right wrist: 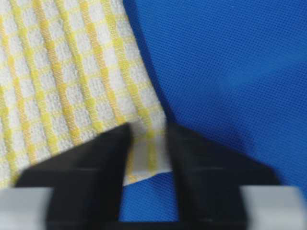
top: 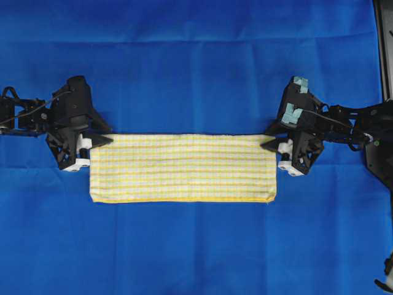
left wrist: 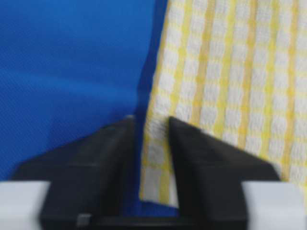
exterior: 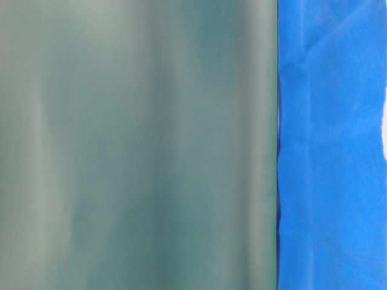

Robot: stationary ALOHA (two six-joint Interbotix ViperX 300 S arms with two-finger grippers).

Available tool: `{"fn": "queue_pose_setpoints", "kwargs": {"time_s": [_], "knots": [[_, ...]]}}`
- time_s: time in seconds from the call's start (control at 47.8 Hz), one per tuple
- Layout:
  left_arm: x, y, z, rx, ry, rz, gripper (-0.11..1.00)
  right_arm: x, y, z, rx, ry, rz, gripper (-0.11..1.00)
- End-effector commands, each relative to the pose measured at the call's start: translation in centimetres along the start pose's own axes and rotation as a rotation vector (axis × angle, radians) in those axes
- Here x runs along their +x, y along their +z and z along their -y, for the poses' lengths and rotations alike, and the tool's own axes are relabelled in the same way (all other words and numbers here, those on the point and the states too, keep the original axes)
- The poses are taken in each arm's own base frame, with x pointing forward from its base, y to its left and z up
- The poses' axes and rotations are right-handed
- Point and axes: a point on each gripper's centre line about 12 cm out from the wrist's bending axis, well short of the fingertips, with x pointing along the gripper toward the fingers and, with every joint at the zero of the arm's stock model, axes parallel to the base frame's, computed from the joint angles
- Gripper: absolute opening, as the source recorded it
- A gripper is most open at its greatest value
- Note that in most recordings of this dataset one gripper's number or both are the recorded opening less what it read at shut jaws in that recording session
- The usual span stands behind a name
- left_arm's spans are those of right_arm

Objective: Fold the yellow towel.
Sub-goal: 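Grasp both ends of the folded towel's top edge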

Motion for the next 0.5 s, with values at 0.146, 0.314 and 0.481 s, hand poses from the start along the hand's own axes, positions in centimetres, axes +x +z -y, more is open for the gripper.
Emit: {"fn": "queue_pose_setpoints", "kwargs": {"time_s": [0.146, 0.314, 0.481], "knots": [[0.3, 0.8, 0.3, 0.010, 0.000, -0.039, 0.02, -0.1, 0.6, -0.4, -0.008, 0.011, 0.021, 0.02], [0.1, 1.1, 0.3, 0.019, -0.002, -0.034, 0.02, -0.2, 0.6, -0.3, -0.005, 0.013, 0.026, 0.02], [-0.5, 2.0, 0.3, 0.015, -0.003, -0.016, 0.02, -0.9, 1.1, -0.6, -0.004, 0.031, 0.056, 0.02]]}}
